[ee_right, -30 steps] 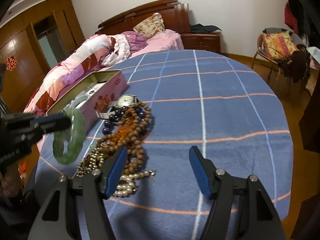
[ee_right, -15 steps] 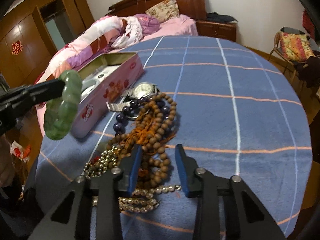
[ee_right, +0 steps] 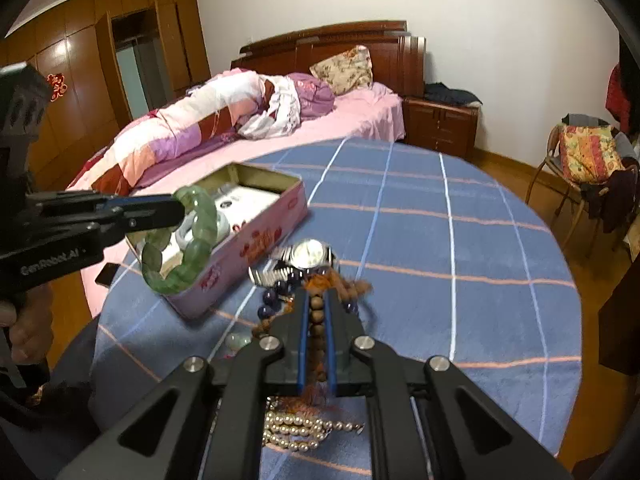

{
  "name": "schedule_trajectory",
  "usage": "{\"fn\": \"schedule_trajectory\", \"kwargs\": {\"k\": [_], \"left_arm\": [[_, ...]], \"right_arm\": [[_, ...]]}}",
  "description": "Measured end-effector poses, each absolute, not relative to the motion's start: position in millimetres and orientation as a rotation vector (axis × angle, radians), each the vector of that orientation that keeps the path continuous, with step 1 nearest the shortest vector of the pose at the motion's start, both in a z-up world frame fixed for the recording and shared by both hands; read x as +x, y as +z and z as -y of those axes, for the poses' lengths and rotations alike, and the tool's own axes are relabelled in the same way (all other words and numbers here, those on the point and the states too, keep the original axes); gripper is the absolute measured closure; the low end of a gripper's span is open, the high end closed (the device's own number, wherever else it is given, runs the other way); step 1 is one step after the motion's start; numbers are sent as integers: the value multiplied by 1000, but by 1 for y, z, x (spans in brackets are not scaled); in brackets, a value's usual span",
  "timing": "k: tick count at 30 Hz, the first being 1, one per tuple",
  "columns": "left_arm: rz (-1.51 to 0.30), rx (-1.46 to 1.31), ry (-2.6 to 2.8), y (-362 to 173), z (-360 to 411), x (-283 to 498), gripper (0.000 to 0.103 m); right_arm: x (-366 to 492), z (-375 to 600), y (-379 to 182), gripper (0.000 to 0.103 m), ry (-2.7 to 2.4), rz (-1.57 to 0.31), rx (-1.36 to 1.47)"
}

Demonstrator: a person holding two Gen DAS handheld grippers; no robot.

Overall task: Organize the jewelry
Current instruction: 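Carry the green bangle into the tin with the left tool while the right tool drops the bead strand in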

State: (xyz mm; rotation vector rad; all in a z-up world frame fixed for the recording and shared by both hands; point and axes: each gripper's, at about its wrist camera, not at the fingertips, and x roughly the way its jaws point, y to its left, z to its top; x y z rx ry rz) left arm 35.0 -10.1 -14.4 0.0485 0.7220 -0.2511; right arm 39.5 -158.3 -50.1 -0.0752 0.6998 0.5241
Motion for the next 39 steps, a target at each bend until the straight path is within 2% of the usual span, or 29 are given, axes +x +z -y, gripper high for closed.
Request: {"fn": "schedule_trajectory", "kwargs": {"k": [23, 39], "left_arm": [[-666, 29, -175, 9, -28, 47, 98], [-674, 1, -92, 10, -69, 65, 98]], "right_arm": [[56, 156, 3, 93, 502, -550, -84], [66, 99, 32, 93, 589, -485, -98]]}}
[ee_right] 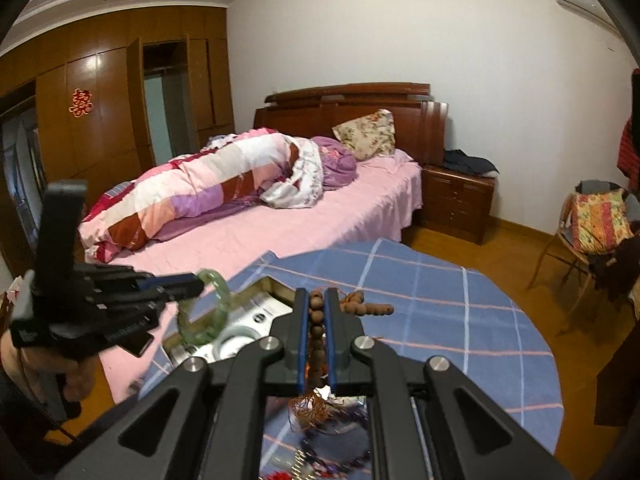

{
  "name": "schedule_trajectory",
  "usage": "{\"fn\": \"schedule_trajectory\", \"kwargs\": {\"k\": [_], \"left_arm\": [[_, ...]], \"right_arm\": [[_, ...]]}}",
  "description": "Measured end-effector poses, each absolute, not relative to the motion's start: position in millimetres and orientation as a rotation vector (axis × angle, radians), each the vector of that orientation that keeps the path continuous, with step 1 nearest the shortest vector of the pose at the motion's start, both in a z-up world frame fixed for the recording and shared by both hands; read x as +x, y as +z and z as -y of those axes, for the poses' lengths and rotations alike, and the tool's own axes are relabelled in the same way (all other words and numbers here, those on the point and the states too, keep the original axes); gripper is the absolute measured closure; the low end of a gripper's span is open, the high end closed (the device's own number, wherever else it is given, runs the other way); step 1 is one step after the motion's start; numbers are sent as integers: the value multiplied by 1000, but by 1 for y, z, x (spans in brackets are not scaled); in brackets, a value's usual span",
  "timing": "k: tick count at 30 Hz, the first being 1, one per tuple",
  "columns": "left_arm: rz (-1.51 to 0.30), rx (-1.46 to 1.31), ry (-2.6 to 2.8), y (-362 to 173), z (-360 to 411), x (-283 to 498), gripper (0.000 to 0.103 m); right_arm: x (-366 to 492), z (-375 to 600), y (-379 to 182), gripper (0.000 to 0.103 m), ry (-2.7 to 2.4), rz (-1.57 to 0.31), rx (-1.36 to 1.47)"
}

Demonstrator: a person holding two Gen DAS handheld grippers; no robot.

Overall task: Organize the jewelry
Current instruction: 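Carry the green bangle into the tin with the left tool while the right tool drops the bead strand in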

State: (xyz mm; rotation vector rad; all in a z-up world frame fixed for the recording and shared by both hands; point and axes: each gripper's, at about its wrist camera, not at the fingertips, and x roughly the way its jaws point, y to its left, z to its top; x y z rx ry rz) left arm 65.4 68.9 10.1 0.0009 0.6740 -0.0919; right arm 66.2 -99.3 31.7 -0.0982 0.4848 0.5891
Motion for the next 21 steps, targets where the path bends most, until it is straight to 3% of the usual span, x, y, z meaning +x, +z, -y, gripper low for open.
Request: {"fn": "schedule_trajectory", "kwargs": {"k": [21], "left_arm": [[-795, -23, -56, -33, -91, 77, 97]], "right_arm": [[75, 38, -13, 93, 681, -598, -125]]}}
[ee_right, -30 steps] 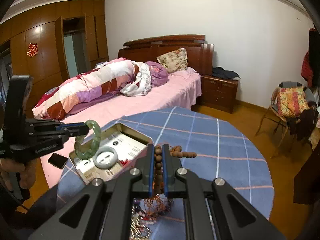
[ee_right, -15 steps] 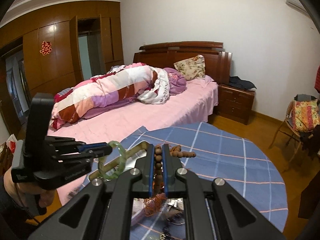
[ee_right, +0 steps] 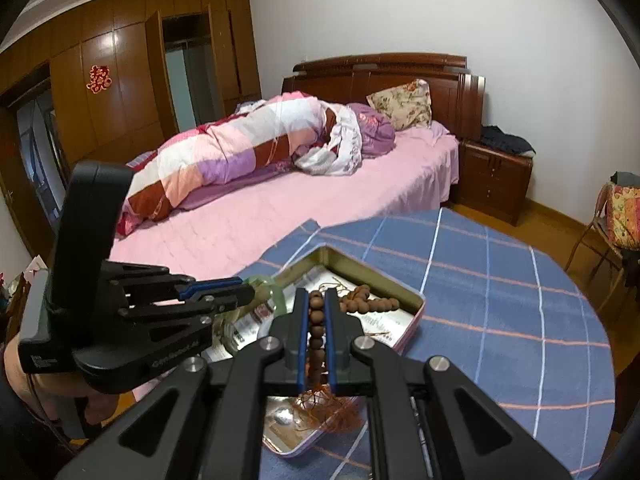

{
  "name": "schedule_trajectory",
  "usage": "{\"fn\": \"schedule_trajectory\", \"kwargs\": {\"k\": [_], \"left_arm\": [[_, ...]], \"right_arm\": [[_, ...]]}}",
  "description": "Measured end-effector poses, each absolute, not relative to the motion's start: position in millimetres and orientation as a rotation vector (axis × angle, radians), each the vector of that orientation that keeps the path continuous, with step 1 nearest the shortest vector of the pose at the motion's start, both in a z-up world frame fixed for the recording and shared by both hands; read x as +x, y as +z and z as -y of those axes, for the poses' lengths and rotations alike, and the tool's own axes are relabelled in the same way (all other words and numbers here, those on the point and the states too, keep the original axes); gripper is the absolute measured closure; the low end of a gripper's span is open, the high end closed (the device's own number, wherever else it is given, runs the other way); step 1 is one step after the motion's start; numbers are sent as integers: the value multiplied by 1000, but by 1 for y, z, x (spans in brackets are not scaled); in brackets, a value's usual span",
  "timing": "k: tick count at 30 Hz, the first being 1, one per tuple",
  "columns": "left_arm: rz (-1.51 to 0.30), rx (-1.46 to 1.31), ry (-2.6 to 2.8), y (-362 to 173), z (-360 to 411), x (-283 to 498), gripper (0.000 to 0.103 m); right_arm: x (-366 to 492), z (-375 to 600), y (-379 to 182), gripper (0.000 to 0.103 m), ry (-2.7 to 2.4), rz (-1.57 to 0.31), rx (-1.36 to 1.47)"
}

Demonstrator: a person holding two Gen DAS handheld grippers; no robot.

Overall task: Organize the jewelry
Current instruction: 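Carry the green bangle into the tin with the left tool while the right tool drops the bead strand in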

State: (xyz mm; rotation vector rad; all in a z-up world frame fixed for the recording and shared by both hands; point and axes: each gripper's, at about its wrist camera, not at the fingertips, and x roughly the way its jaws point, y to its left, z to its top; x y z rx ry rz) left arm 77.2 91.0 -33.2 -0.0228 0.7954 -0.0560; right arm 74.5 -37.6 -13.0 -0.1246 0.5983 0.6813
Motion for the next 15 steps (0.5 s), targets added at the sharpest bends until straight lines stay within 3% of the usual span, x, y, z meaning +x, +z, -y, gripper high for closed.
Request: {"fn": "schedule_trajectory", "kwargs": {"k": [15], "left_arm": [[-847, 3, -44, -51, -85, 78, 97]], "right_arm": [[76, 37, -44, 93, 685, -690, -107]]}}
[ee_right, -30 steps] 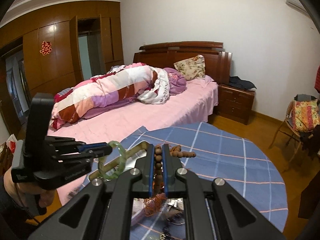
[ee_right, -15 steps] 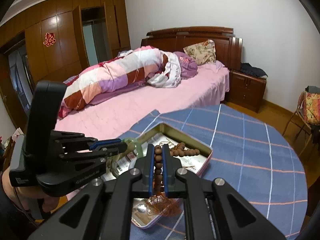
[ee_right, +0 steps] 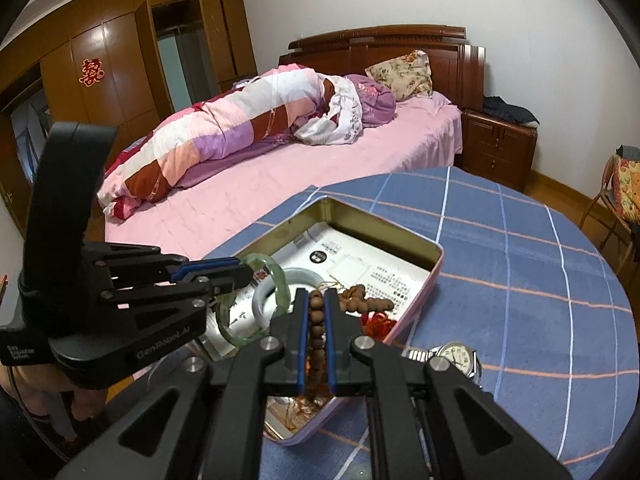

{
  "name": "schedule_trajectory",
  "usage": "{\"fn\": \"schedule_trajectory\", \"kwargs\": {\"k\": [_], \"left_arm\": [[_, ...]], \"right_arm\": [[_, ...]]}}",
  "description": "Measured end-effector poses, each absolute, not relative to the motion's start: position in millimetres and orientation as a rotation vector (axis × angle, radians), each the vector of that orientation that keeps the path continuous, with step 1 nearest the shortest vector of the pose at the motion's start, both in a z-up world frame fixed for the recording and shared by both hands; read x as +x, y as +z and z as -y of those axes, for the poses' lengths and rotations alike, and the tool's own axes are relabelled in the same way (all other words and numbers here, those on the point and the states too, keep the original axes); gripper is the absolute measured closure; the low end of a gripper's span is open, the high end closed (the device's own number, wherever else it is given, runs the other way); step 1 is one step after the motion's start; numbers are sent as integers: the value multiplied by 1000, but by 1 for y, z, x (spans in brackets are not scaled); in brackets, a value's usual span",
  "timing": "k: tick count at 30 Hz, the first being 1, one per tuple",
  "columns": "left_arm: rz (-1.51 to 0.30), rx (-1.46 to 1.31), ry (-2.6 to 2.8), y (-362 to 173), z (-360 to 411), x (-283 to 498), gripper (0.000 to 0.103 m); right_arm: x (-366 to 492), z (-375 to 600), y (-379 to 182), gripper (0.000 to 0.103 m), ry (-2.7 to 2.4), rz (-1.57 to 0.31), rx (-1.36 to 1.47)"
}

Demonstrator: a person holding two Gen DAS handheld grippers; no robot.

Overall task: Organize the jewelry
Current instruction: 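Carry the green bangle into the tin with the left tool while the right tool drops the bead strand in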

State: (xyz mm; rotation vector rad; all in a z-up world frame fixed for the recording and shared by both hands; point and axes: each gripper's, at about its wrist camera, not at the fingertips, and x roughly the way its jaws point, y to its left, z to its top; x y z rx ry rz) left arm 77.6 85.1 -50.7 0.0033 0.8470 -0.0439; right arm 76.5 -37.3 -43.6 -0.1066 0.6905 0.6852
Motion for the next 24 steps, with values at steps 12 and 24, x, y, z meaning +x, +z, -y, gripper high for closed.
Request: {"fn": "schedule_trajectory", "kwargs": {"k": [12, 24], "left_arm": [[-887, 17, -55, -63, -82, 81, 97], [-898, 15, -77, -64, -83, 81, 94]], "right_arm": [[78, 35, -56, 93, 696, -747, -107], [78, 37, -67, 91, 696, -786, -113]]}}
